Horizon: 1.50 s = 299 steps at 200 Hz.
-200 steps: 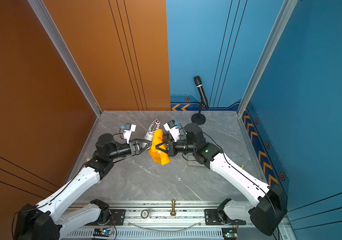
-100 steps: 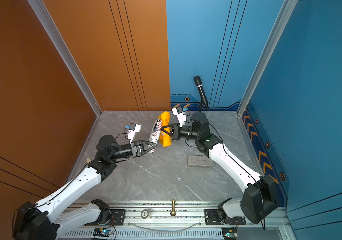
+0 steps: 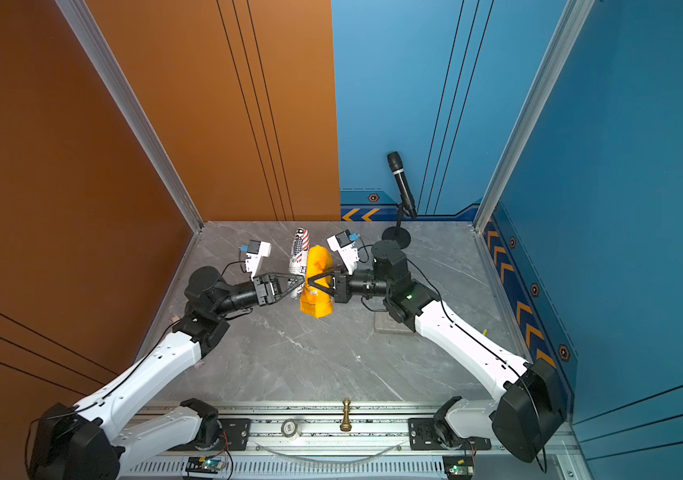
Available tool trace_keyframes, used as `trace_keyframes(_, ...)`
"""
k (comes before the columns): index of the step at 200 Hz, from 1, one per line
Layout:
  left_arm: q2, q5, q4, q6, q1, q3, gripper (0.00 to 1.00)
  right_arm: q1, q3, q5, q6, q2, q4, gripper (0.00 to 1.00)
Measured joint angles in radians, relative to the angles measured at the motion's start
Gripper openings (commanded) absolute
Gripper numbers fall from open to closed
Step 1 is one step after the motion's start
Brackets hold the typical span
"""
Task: Wipe the eyeglass case
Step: Wipe the dirt from the eyeglass case.
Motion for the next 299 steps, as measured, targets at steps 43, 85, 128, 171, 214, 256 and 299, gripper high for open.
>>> trace_keyframes(43,0.019,0.012,-0.004,-0.014,-0.036,-0.016,0.43,-0.122,0.121,-0.06,0.048,0.074,0.041,0.0)
trace_keyframes(85,0.018,0.023,-0.004,-0.018,-0.039,-0.039,0.42,-0.122,0.166,-0.07,0.066,0.131,0.068,0.0)
trace_keyframes(128,0.017,0.018,0.071,-0.064,-0.002,-0.069,0.4,-0.016,0.032,-0.04,0.045,0.049,0.083,0.0)
trace_keyframes(171,0.109,-0.045,0.327,-0.214,0.044,-0.1,0.38,0.1,-0.134,-0.026,0.11,-0.022,0.152,0.0)
trace_keyframes(214,0.175,-0.082,0.428,-0.282,0.035,-0.1,0.39,0.147,-0.13,-0.034,0.114,-0.026,0.154,0.0)
trace_keyframes(256,0.17,-0.11,0.472,-0.312,-0.012,-0.118,0.38,-0.064,-0.064,-0.062,0.105,-0.008,0.136,0.0)
trace_keyframes(299,0.082,-0.151,0.37,-0.312,-0.117,-0.184,0.38,-0.15,-0.008,-0.068,0.121,0.027,0.153,0.0)
